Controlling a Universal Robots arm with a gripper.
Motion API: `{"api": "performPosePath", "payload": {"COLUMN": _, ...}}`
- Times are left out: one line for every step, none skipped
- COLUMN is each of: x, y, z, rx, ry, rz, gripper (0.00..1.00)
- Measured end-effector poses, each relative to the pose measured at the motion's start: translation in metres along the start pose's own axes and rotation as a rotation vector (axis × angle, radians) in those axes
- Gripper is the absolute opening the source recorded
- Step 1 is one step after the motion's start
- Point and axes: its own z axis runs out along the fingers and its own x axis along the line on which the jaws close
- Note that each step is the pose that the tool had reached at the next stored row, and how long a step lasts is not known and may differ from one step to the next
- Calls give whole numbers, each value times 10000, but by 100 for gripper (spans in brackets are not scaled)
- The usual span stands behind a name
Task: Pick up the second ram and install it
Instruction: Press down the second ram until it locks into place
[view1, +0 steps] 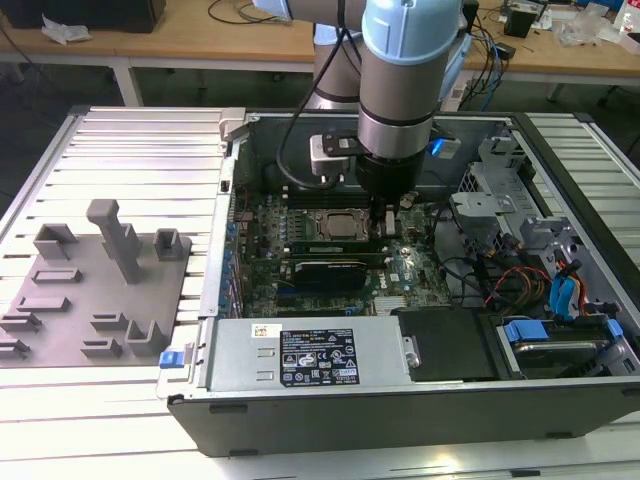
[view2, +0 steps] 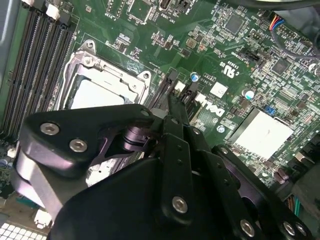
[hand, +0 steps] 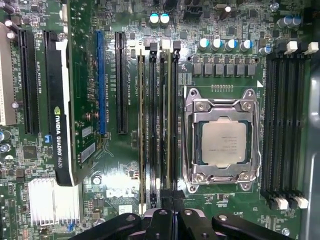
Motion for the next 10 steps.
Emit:
{"api": "performPosePath", "payload": {"x": 0, "y": 7, "z": -4, "rx": 2, "ry": 3, "rz": -2, "gripper": 11}}
{"api": "performPosePath", "payload": {"x": 1, "y": 8, "z": -5, "rx": -286, "ry": 9, "rz": 17, "gripper": 11}}
{"api": "performPosePath", "payload": {"x": 0, "y": 7, "z": -5, "rx": -541, "ry": 12, "rz": 33, "gripper": 11}}
{"api": "performPosePath", "payload": {"x": 1, "y": 11, "z": -5, "rx": -546, "ry": 14, "rz": 35, "gripper": 11}}
{"api": "performPosePath", "payload": {"x": 1, "y": 43, "z": -7, "rx": -546, "ry": 12, "rz": 33, "gripper": 11}}
{"api": "performPosePath", "payload": {"x": 0, "y": 78, "z": -10, "rx": -542, "ry": 11, "rz": 33, "gripper": 11}}
{"api": "performPosePath", "payload": {"x": 1, "y": 117, "z": -13, "rx": -542, "ry": 12, "rz": 34, "gripper": 11}}
{"api": "performPosePath", "payload": {"x": 2, "y": 174, "z": -17, "rx": -538, "ry": 11, "rz": 31, "gripper": 11}}
{"api": "performPosePath", "payload": {"x": 3, "y": 275, "z": -26, "rx": -526, "ry": 12, "rz": 32, "gripper": 11}}
{"api": "performPosePath", "payload": {"x": 3, "y": 315, "z": -28, "rx": -524, "ry": 10, "rz": 32, "gripper": 11}}
